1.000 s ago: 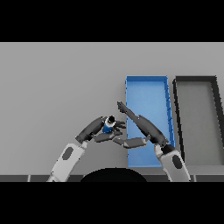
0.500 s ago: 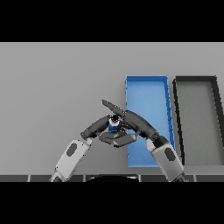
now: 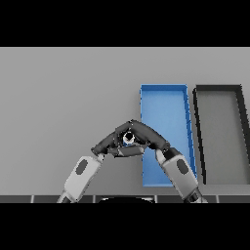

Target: Pick up the blue pipe and place it into the blue bin.

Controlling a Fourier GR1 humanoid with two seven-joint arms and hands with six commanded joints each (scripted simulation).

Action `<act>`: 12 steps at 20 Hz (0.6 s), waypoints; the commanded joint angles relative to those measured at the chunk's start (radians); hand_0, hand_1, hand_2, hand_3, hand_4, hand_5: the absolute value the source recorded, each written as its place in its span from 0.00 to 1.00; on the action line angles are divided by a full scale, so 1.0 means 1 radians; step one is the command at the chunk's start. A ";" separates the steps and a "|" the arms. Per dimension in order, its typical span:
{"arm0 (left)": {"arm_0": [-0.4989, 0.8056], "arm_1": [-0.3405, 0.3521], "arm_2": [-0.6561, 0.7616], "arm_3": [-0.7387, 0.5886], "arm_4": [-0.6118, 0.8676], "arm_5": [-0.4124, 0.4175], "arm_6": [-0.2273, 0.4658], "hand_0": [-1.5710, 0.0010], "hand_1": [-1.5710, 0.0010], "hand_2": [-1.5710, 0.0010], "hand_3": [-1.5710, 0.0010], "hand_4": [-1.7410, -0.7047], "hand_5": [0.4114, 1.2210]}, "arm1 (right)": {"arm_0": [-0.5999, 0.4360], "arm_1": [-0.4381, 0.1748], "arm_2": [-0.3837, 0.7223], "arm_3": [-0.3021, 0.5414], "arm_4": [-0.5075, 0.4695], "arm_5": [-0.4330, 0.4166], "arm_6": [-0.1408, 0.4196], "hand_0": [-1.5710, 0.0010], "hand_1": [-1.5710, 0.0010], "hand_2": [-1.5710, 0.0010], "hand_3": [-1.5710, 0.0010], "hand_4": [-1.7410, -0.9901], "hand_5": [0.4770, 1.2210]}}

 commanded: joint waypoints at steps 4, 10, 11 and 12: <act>-0.008 -0.008 0.010 0.007 -0.016 0.008 -0.043 0.00 0.00 0.02 0.10 0.02 1.00 | 0.001 0.016 0.021 -0.009 0.051 -0.001 -0.032 0.08 0.08 0.08 0.11 0.35 0.76; -0.017 -0.018 0.008 0.018 -0.029 0.020 -0.047 0.00 0.00 0.01 0.09 0.01 1.00 | 0.048 0.076 0.001 -0.021 0.025 0.016 -0.013 0.02 0.02 0.02 0.03 0.33 0.94; -0.011 -0.015 0.009 0.014 -0.027 0.021 -0.052 0.00 0.00 0.00 0.09 0.01 1.00 | 0.056 0.084 -0.003 -0.026 0.027 0.018 -0.013 0.02 0.02 0.02 0.02 0.33 0.95; -0.010 -0.013 0.008 0.010 -0.034 0.027 -0.065 0.00 0.00 0.00 0.20 0.01 1.00 | 0.058 0.090 -0.012 -0.029 0.024 0.021 -0.018 0.01 0.01 0.01 0.02 0.33 0.96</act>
